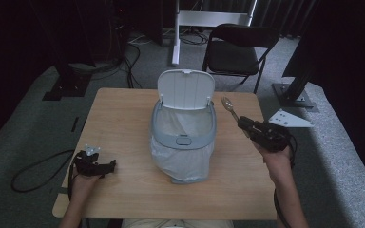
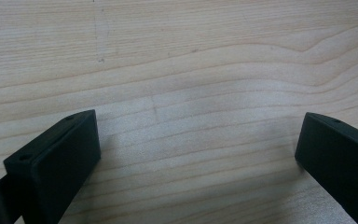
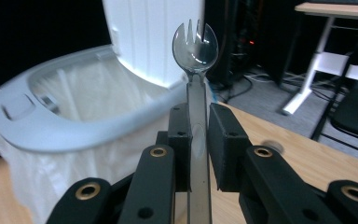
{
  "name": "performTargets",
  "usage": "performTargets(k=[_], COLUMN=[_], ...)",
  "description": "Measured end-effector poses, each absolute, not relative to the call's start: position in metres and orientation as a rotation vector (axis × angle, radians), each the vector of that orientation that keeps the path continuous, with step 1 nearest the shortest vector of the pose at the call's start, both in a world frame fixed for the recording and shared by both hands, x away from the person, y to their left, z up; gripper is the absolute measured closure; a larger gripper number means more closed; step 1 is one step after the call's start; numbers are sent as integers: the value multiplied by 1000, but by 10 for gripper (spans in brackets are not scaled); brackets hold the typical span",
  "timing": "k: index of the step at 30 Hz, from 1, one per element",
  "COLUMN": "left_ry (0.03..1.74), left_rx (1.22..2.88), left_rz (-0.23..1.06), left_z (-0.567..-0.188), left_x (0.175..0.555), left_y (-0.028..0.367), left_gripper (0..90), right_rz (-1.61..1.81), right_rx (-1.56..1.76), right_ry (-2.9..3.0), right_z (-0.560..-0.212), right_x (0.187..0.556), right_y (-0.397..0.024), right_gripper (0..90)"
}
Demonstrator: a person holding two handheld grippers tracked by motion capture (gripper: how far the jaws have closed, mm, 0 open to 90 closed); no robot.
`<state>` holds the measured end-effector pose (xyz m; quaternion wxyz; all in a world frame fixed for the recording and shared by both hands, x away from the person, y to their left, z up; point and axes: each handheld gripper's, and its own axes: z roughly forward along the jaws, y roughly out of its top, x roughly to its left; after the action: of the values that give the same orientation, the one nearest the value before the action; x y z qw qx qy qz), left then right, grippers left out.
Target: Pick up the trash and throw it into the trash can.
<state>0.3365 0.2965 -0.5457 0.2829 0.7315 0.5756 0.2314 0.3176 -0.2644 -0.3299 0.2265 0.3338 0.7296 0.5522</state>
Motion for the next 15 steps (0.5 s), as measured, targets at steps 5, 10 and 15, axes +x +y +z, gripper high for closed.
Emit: performTargets(k=[5, 10, 15], left_ry=[1539, 1538, 1533], left_rx=[1960, 1961, 1962], left_rz=[619, 618, 617], left_z=[-546, -546, -546], left_x=[336, 336, 336], left_y=[296, 296, 296], left_gripper=[0, 0, 0], right_rz=[1541, 1544, 1563], right_rx=[880, 831, 787], right_ry=[2029, 2047, 2055], right_z=[-321, -311, -298], right_x=[320, 326, 332], right_y=[-254, -241, -229], right_gripper=[794, 794, 794])
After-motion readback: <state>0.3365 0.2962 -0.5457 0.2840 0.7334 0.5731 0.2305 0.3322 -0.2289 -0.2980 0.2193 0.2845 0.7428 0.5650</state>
